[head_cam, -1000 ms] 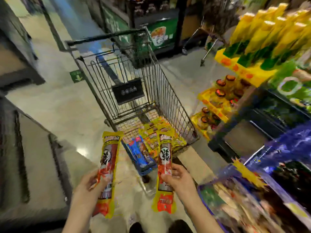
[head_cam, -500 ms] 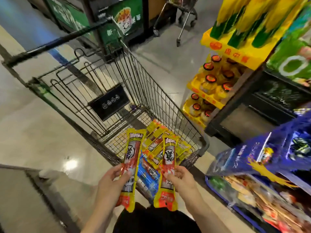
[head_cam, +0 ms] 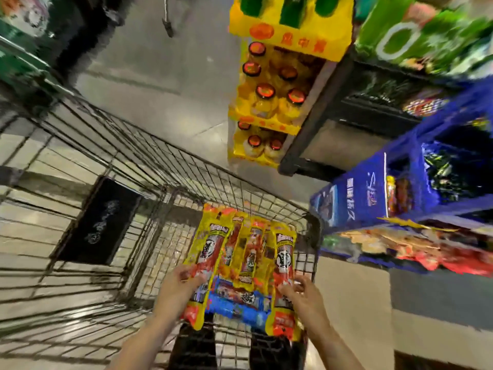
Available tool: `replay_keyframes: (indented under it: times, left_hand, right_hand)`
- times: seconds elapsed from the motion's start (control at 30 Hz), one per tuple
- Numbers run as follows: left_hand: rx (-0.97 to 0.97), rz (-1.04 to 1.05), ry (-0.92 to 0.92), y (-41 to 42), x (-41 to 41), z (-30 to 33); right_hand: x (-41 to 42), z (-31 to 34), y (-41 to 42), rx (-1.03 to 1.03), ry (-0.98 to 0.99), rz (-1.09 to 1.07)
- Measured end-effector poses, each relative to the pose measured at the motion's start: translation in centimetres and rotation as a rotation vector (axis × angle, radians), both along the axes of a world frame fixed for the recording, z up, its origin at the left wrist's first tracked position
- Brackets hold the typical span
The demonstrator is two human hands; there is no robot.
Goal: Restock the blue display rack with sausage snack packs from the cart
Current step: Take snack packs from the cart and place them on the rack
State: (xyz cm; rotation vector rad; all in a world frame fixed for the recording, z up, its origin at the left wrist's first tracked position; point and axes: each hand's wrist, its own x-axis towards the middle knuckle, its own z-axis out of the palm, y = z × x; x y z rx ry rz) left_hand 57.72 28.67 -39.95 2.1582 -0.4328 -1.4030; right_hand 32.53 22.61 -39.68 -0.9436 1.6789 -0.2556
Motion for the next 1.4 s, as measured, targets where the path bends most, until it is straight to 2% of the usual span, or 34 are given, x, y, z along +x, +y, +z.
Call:
replay_keyframes:
  times: [0.13,0.3,0.43,0.63,0.73,0.9,1.17,1.3,1.4]
  left_hand:
    - [0.025,-0.187,-0.004,-3.4,4.4,-3.9]
    - [0.052,-0.226,0.014,-6.0,4.5,-7.1]
    - [0.095,-0.206,0.113,-6.4,2.3,-11.3]
    - [0.163,-0.197,0.122,-7.4,-1.8,-17.2]
    - [0.197,-0.155,0.092,-8.5,-3.8,-19.0]
    - [0.18,-0.158,0.005,-9.4,-5.5,-20.5]
    - [0.212,-0.491,-0.197,-9.8,-4.7,-21.0]
    - [0.131,-0.512,-0.207,-9.3,-4.4,-21.0]
    - [0.123,-0.501,-0.181,-9.0,-4.1,-20.7]
  right_hand:
    - [2.2,-3.1,-0.4,0.059,0.08,-0.119]
    - [3.2,-6.8,-1.5,0.063,0.134,-0.175]
    - [3.3,-9.9,-2.1,0.073,0.195,-0.179]
    - [3.1,-13.8,-2.3,-0.112,0.422,-0.132]
    - [3.8,-16.0,-1.9,-0.107,0.511,-0.105]
    - [4.2,-18.1,-2.1,-0.072,0.619,-0.053]
    - [4.1,-19.2,-2.7,0.046,0.802,0.136]
    - [4.3,-19.3,-3.1,0.095,0.899,0.277]
    - [4.4,-18.9,-3.3,0.115,0.869,0.272]
